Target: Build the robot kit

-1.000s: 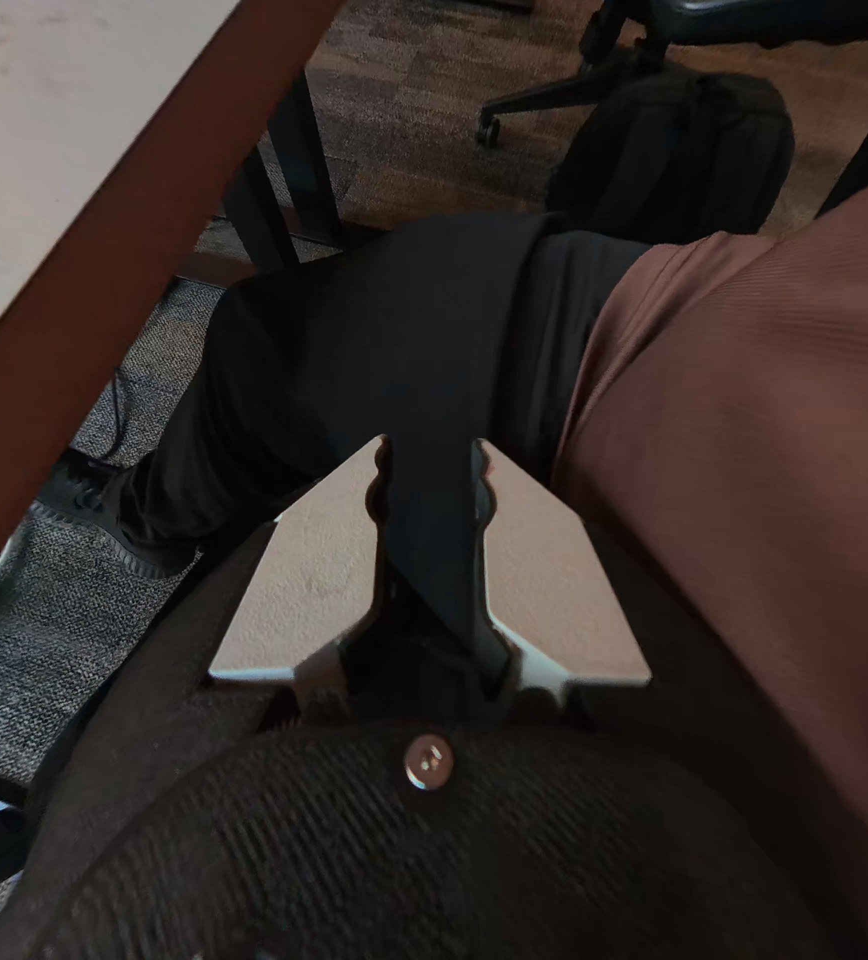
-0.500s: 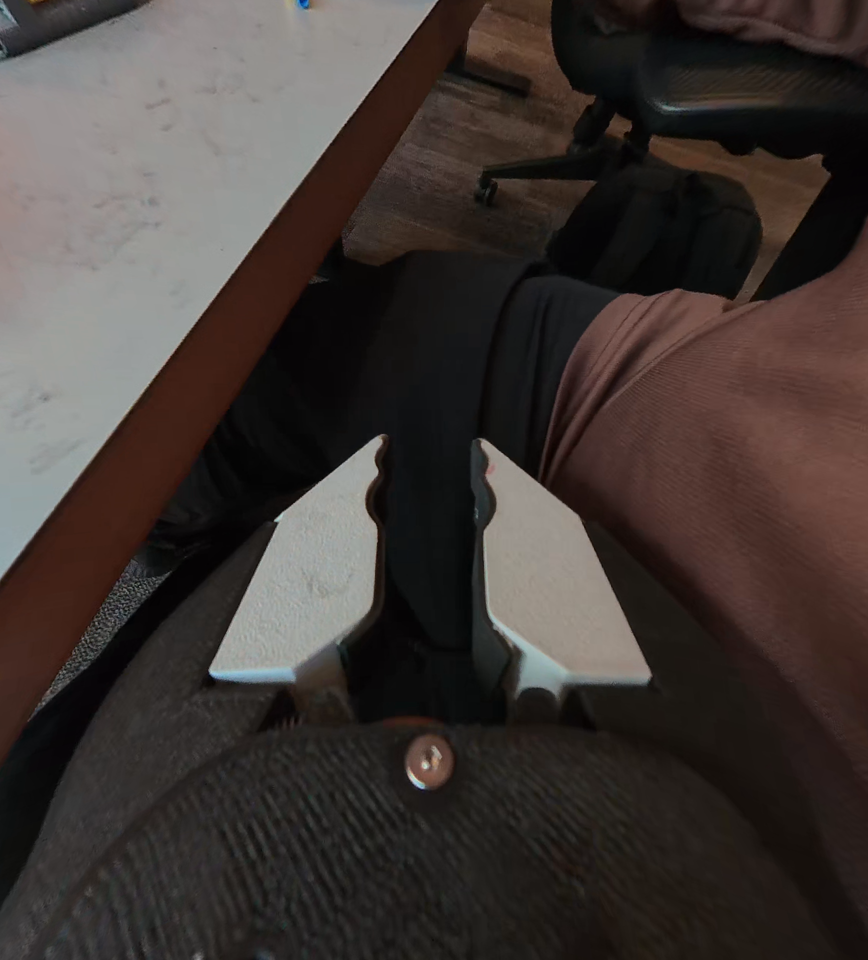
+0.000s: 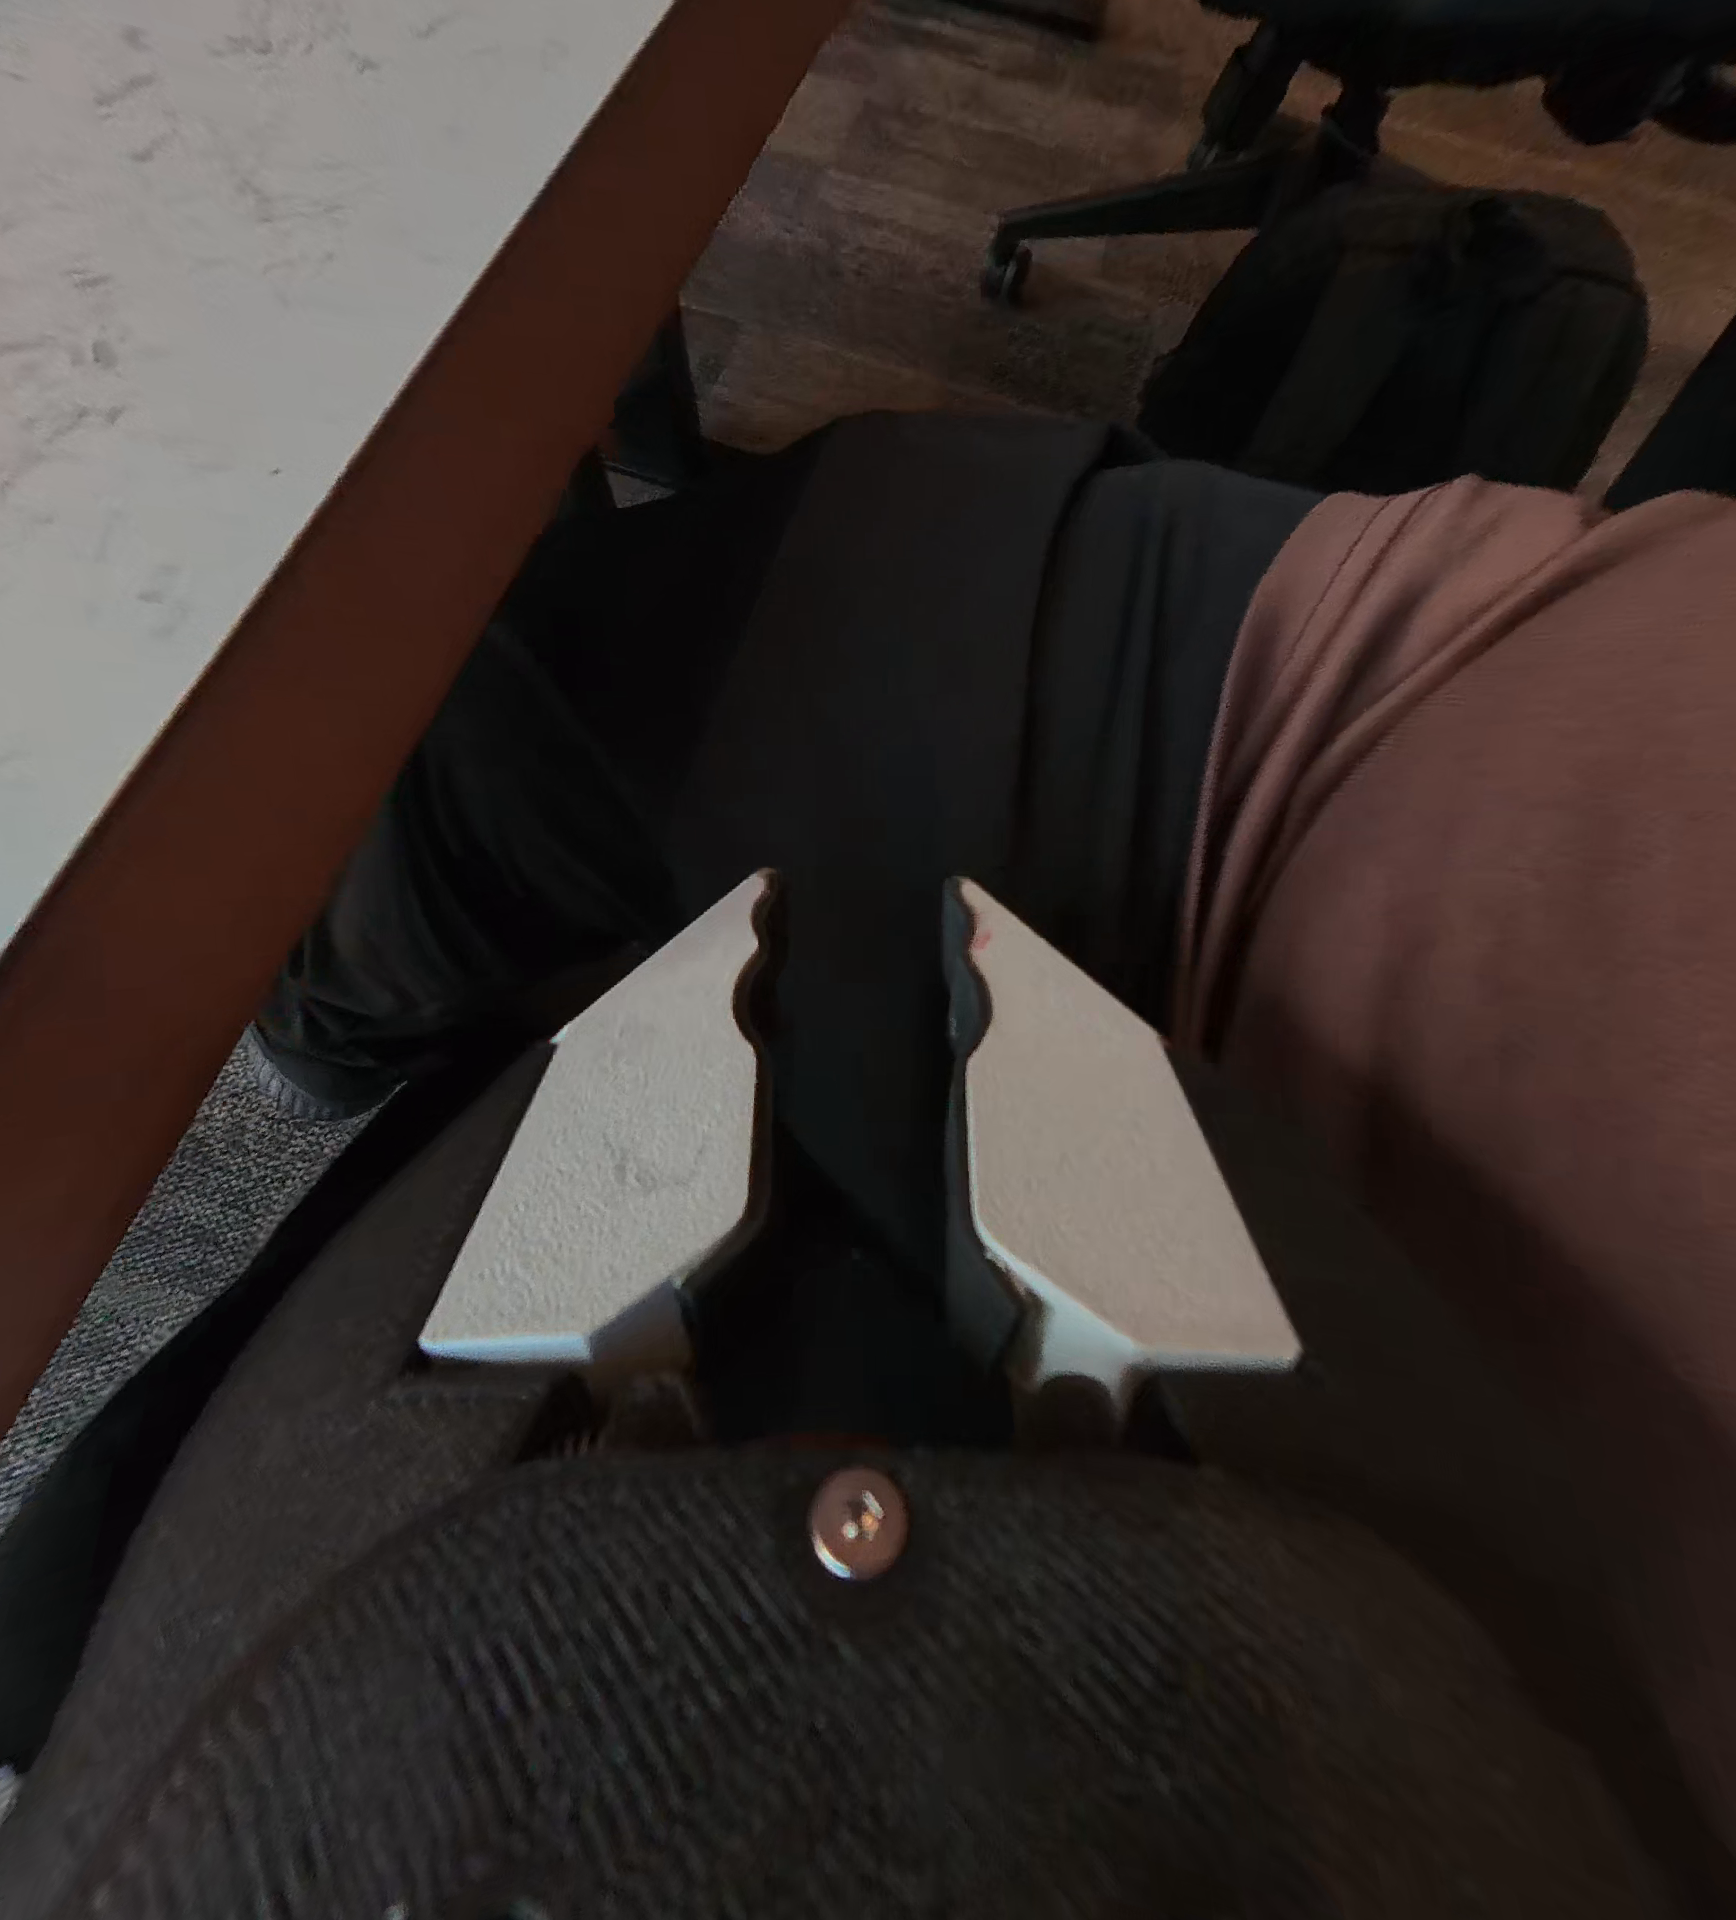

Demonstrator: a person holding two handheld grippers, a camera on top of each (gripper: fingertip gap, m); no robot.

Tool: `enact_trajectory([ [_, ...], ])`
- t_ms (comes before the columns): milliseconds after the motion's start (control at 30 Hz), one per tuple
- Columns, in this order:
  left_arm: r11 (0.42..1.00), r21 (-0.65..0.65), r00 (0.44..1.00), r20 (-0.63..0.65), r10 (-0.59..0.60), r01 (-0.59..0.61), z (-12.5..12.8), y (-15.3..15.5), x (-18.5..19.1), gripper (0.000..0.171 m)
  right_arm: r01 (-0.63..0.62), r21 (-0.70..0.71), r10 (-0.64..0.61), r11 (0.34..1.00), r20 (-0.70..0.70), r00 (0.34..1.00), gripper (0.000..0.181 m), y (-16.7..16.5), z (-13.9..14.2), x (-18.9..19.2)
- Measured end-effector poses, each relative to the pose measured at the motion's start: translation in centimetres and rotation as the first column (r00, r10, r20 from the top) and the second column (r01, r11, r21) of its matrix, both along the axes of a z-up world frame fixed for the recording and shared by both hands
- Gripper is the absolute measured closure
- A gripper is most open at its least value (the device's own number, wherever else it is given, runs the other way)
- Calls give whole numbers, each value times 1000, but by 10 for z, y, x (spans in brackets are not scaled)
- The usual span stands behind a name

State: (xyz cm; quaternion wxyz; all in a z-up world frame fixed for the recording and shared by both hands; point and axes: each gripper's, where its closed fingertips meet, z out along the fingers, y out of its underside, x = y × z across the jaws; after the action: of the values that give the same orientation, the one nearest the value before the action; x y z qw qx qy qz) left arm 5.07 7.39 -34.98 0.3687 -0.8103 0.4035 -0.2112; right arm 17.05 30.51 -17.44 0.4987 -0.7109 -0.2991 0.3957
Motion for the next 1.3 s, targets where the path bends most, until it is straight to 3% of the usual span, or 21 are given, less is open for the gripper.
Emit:
enact_trajectory([
  [233, 999, 28, 999, -43, 26, -25, 0, -3, -9, 145, -46, 25, 39, 999, 227, 973, 148, -52, -29, -4],
  [367, 1000, 13, 999, -44, 24, -23, -3, -9, -7, 146, -73, 58, 42, 996, 425, 904, 154, -73, -63, -3],
  [467, 1000, 17, 998, -56, 0, 1, -5, -11, -1, 146, -88, 114, 15, 990, 525, 851, 154, -71, -74, -5],
  [667, 999, 11, 996, -82, -31, 32, -7, -14, 2, 146, -136, 157, 24, 978, 565, 825, 154, -64, -79, -16],
  [967, 999, -41, 999, 37, 6, -4, 3, -8, -3, 146, -174, 225, -21, 959, 665, 746, 155, -57, -89, -14],
  [1300, 998, -58, 999, 38, 17, -14, 0, -7, -6, 146, -130, 179, 20, 975, 515, 857, 158, -50, -74, -14],
])
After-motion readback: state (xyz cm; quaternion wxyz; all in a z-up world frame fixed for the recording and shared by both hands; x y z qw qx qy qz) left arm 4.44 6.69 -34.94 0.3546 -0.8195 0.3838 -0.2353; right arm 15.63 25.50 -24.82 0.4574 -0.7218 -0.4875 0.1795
